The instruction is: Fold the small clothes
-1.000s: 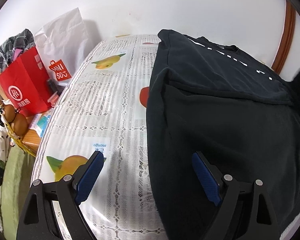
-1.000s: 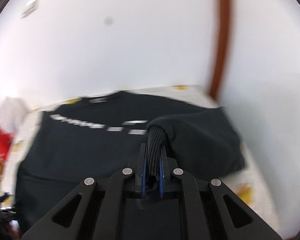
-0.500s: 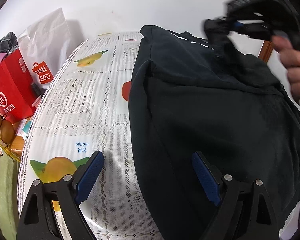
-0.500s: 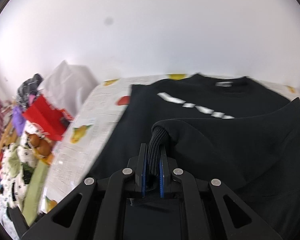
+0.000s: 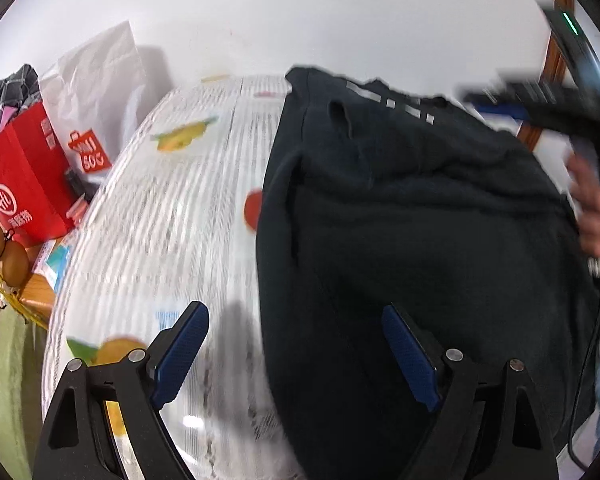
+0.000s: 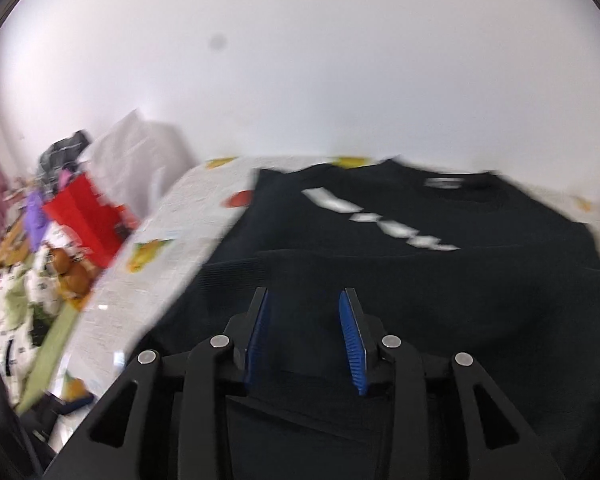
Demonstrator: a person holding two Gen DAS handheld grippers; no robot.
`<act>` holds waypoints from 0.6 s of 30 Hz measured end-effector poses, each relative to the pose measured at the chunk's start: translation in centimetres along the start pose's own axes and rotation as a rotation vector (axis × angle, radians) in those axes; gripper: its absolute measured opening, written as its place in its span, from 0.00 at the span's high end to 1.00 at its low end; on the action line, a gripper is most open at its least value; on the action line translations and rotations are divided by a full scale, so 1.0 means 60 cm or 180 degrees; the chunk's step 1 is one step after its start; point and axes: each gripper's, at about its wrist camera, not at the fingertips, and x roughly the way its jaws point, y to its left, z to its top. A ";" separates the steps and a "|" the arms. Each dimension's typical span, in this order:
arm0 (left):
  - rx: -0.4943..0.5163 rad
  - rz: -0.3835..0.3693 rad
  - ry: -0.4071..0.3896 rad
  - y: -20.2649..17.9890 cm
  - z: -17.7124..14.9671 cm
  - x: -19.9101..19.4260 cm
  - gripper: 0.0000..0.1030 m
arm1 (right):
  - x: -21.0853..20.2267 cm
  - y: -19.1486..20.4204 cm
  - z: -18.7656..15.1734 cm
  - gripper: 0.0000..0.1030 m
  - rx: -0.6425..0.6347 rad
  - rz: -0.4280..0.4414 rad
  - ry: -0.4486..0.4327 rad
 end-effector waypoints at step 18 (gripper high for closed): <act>0.0114 0.0225 -0.0314 -0.088 0.142 0.014 0.20 | -0.090 -0.359 -0.143 0.86 0.0603 -0.0922 0.0404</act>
